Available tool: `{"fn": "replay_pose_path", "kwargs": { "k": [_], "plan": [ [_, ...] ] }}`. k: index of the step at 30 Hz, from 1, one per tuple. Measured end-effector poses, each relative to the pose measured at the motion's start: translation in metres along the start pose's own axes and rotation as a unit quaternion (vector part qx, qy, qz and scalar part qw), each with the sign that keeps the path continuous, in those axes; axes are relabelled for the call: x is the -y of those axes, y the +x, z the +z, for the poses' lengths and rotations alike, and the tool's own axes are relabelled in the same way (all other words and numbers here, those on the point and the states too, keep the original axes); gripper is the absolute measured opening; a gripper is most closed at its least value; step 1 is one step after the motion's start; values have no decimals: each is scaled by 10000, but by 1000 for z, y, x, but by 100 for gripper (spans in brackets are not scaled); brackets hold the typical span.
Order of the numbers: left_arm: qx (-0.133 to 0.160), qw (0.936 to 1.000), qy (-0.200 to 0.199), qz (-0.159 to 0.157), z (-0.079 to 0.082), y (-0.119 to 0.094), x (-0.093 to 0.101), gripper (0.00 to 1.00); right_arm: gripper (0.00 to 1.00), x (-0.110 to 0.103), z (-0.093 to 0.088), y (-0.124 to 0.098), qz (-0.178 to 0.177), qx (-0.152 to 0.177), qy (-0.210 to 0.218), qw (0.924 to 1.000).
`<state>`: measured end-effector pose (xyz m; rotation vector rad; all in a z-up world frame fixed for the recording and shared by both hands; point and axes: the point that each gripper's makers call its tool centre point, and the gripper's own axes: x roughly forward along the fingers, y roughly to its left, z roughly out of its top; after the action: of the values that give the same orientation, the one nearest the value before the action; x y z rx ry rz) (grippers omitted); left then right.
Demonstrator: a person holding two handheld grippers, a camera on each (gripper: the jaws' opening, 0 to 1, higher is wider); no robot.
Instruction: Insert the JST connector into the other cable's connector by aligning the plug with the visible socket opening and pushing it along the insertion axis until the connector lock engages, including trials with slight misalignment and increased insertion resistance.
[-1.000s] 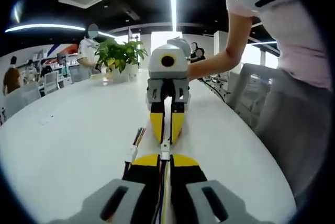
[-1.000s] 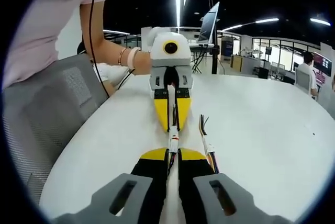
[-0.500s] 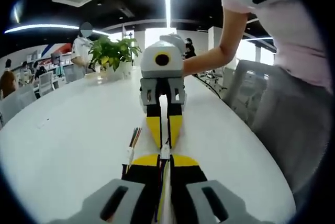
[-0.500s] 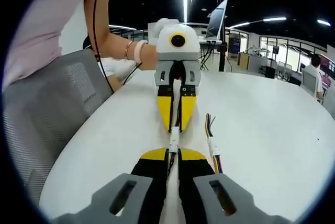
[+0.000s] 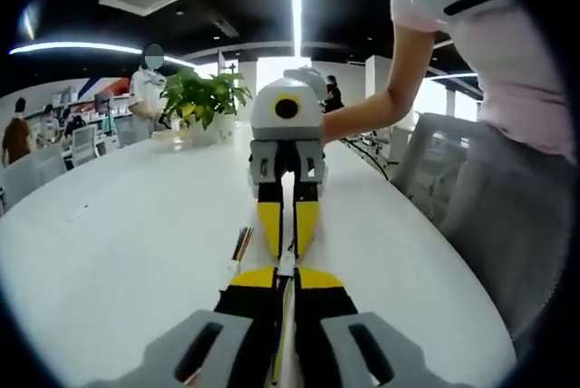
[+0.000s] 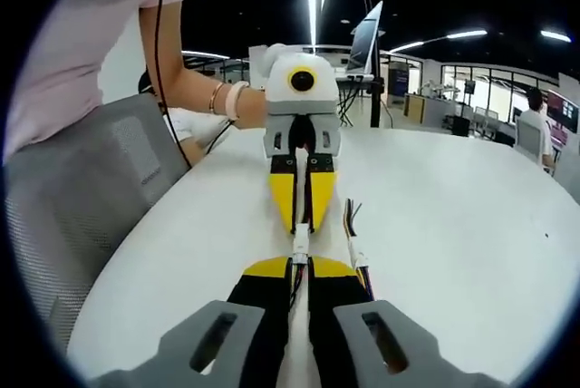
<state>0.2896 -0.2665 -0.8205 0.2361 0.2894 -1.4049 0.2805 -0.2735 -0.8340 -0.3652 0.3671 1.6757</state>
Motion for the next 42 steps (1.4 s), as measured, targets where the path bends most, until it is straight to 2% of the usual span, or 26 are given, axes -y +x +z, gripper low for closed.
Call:
{"fn": "replay_pose_path", "kwargs": {
  "k": [11,18,22,32,42],
  "plan": [
    [-58,9998,-32,180,-7,0,-9,0,3,9,-4,6,-108,60,-106,9999],
    [-142,9992,-221,300,-20,1,-14,0,3,12,-8,11,-86,4,-79,9999],
    [-174,9990,-248,328,-25,3,-12,0,3,11,-10,12,-33,-38,-219,9997],
    [-141,9987,-346,350,-26,3,-15,0,4,12,-12,13,45,111,-112,9999],
    [-314,9979,-398,406,-25,5,-14,0,7,10,-12,12,39,167,-37,9998]
  ]
}}
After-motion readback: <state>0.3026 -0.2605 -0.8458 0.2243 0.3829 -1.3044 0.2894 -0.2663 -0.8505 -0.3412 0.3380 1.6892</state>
